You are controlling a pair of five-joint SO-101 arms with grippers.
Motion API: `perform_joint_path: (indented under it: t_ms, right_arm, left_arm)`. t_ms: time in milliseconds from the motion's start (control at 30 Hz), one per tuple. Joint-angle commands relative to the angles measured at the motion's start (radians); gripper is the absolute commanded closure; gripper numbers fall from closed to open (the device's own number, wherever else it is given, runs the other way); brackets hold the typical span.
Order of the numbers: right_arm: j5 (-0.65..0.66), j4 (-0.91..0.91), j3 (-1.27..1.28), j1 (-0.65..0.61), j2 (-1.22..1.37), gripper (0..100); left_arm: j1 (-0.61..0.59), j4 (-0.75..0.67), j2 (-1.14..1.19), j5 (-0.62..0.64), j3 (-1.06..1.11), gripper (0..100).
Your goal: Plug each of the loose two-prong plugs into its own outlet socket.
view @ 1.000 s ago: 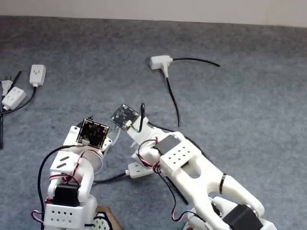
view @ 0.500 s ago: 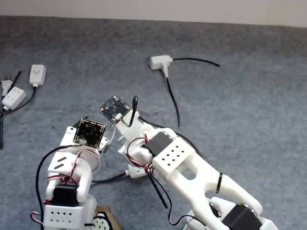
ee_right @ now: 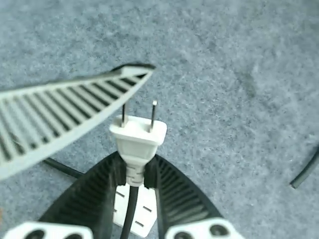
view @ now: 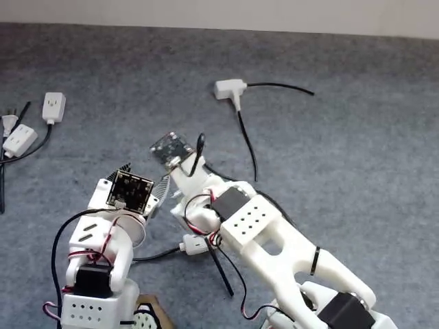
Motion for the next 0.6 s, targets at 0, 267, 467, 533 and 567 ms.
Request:
perform_joint_path:
  t_ms: [0, 267, 467, 533, 567]
  right_arm:
    - [-0.021, -0.021, -0.016, 0.058, -0.031, 99.1]
    - [0.012, 0.016, 0.005, 0.081, -0.033, 99.1]
    - [0.029, -0.031, 0.047, -0.008, -0.03, 99.1]
    - [0.031, -0.033, 0.053, -0.008, -0.03, 99.1]
    - [0.029, -0.033, 0.056, -0.008, -0.03, 99.1]
  left_arm:
    - [0.016, 0.005, 0.001, 0.011, -0.039, 71]
    - [-0.022, 0.0, 0.001, 0.005, -0.038, 68]
    - [-0.016, 0.0, -0.002, -0.052, -0.024, 68]
    - [-0.015, 0.0, -0.005, -0.075, -0.016, 68]
    - [-0.015, 0.0, -0.005, -0.081, -0.018, 68]
